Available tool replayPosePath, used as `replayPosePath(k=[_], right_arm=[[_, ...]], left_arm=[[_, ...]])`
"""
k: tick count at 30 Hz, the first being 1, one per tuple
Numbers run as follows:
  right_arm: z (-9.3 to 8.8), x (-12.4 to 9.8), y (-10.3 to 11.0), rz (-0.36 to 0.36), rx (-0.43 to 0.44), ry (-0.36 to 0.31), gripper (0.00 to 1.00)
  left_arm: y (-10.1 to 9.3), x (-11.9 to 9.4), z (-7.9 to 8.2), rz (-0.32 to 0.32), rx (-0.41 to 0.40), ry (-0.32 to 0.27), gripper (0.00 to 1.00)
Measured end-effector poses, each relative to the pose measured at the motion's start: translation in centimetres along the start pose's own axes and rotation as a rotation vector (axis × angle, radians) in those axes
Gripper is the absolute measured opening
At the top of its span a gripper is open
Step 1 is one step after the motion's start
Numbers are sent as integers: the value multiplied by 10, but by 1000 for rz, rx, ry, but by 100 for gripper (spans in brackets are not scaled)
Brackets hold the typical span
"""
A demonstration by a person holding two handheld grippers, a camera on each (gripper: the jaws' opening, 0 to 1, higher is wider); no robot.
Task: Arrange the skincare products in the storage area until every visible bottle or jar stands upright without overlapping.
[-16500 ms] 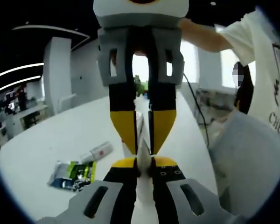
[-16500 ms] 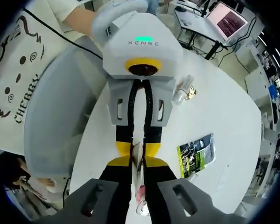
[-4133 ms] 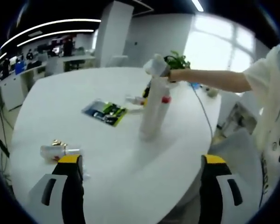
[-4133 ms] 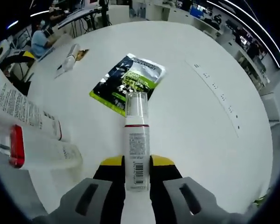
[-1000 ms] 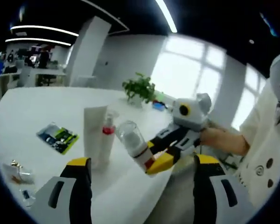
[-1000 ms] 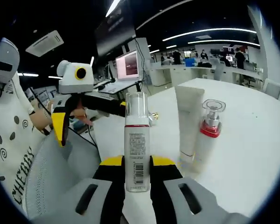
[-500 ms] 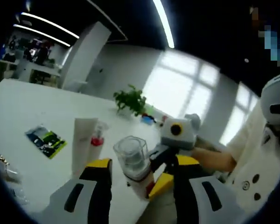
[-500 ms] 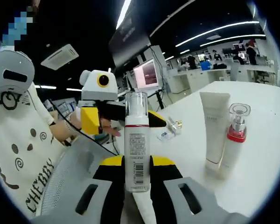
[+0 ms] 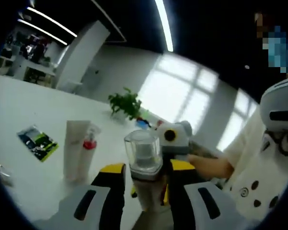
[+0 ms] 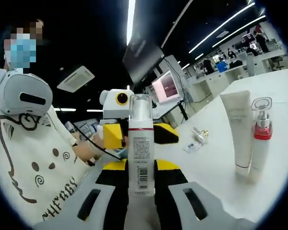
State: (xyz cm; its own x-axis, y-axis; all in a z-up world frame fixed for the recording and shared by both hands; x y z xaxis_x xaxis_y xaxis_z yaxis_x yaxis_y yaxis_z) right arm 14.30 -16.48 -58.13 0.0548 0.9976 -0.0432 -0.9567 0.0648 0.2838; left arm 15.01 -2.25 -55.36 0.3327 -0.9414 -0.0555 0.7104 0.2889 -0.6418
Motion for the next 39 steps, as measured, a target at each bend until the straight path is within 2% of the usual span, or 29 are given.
replayPosePath(k=[2,5,11,13,17,24,26,29,33,35,39], right_arm=[[1,-1,0,15,6,-25,19],[1,-2,-1,23,36,-50,19],[-2,0,1,42,51,-46,19],[-3,1,-1,36,59,-50,19],[-3,1,-1,42,58,-55,19],[-1,1,-6,8,52,-66,21],[-2,1,-8,-14,42,-46,21],[-6,3,-11,-56,40,21,22],[-9,1,-13,-77,24,47,22],[-14,-2,-15,-109,0,111,23],[-16,-10,-18,-171,-13,144,24]], left_arm=[[-3,-1,2,-51,-35,-29,29],[-2,-2,1,-41,-36,-32,26],[-3,-1,-1,-42,-33,-17,22],[-4,0,-1,-57,-35,-19,18],[-5,2,-2,-74,-29,-14,17],[-2,5,4,-92,-11,-5,16],[1,7,4,-82,13,23,16],[6,8,4,-58,74,72,16],[9,9,6,-61,78,85,16],[15,8,10,-51,82,88,16],[32,4,19,26,157,74,16]])
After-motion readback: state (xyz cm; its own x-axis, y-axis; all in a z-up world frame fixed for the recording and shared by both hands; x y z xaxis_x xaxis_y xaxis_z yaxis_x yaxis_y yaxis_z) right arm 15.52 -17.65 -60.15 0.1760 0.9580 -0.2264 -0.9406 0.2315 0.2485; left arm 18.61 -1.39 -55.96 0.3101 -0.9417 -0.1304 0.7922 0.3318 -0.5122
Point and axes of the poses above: the point that each gripper's makers call its tool centre point, and the gripper's own axes: x roughly forward along the fingers, y roughly to its left, z roughly out of its top, the point moved 9 cm from there along -x, roughly backward along the fingers, and after that the axes turned 11 degrees about -x, right-handed, at the moved point
